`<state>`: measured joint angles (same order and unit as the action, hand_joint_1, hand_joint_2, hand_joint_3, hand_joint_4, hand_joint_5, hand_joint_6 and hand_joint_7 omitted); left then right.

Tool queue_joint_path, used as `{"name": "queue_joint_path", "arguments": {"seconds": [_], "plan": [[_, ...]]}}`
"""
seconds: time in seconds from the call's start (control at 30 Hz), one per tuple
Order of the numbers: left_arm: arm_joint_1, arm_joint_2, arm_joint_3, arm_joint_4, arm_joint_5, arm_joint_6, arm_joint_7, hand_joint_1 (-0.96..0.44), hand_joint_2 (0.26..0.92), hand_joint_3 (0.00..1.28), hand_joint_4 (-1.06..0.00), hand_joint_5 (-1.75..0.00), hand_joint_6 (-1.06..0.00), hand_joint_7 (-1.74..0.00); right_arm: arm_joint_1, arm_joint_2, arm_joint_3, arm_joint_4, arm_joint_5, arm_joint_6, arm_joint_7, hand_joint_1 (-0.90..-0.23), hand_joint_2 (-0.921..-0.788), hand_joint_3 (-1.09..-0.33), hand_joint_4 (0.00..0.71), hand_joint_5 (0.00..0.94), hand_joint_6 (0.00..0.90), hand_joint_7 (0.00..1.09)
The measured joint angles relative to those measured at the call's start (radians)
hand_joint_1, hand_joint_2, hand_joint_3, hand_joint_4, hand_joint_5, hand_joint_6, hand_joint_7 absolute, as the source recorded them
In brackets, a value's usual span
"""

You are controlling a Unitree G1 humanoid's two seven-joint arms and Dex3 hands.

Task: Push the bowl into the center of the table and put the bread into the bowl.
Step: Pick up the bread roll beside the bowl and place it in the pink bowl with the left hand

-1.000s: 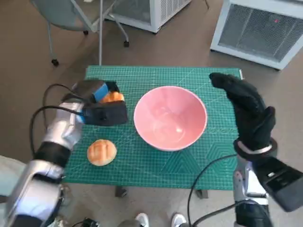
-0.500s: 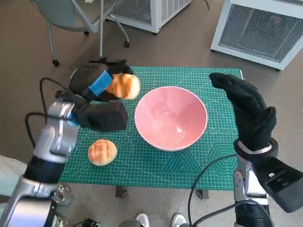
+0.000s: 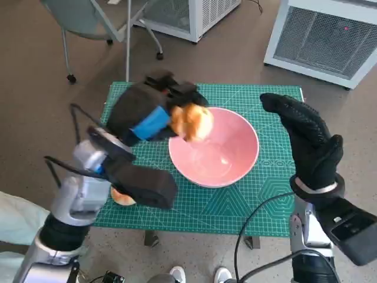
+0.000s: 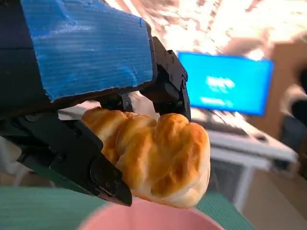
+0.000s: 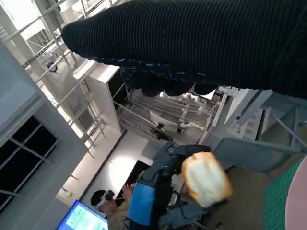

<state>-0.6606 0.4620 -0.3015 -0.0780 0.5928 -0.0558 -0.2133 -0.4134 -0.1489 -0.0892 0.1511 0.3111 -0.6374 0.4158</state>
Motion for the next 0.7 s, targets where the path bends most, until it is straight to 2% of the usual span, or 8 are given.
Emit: {"name": "queue_joint_path", "arguments": {"seconds": [0.27, 0.6, 0.67, 0.7], "plan": [[-0.006, -0.044, -0.068, 0.126, 0.021, -0.106, -0.002, 0.0, 0.916, 0.01, -0.81, -1.02, -0.65, -1.15, 0.006, 0.0, -0.001, -0.005, 0.0, 0.0, 0.0, -0.672, -0.921, -0.707, 0.077, 0.0, -0.001, 0.47], [-0.034, -0.109, -0.13, 0.277, 0.055, -0.128, -0.009, 0.0, 0.92, 0.03, -0.78, -1.08, -0.63, -1.14, 0.012, -0.001, -0.003, -0.014, -0.001, 0.001, 0.0, -0.669, -0.921, -0.707, 0.07, 0.0, -0.001, 0.46], [-0.04, -0.121, -0.134, 0.3, 0.056, -0.126, -0.019, 0.0, 0.921, 0.12, -0.7, -1.2, -0.51, -1.22, 0.012, -0.001, -0.003, -0.017, -0.001, 0.002, 0.0, -0.67, -0.921, -0.707, 0.07, 0.0, -0.001, 0.46], [-0.042, -0.125, -0.135, 0.307, 0.055, -0.123, -0.027, 0.01, 0.909, 0.12, -0.64, -1.09, -0.46, -1.11, 0.013, -0.001, -0.003, -0.018, -0.001, 0.003, 0.0, -0.672, -0.921, -0.707, 0.07, 0.0, -0.001, 0.46]]}}
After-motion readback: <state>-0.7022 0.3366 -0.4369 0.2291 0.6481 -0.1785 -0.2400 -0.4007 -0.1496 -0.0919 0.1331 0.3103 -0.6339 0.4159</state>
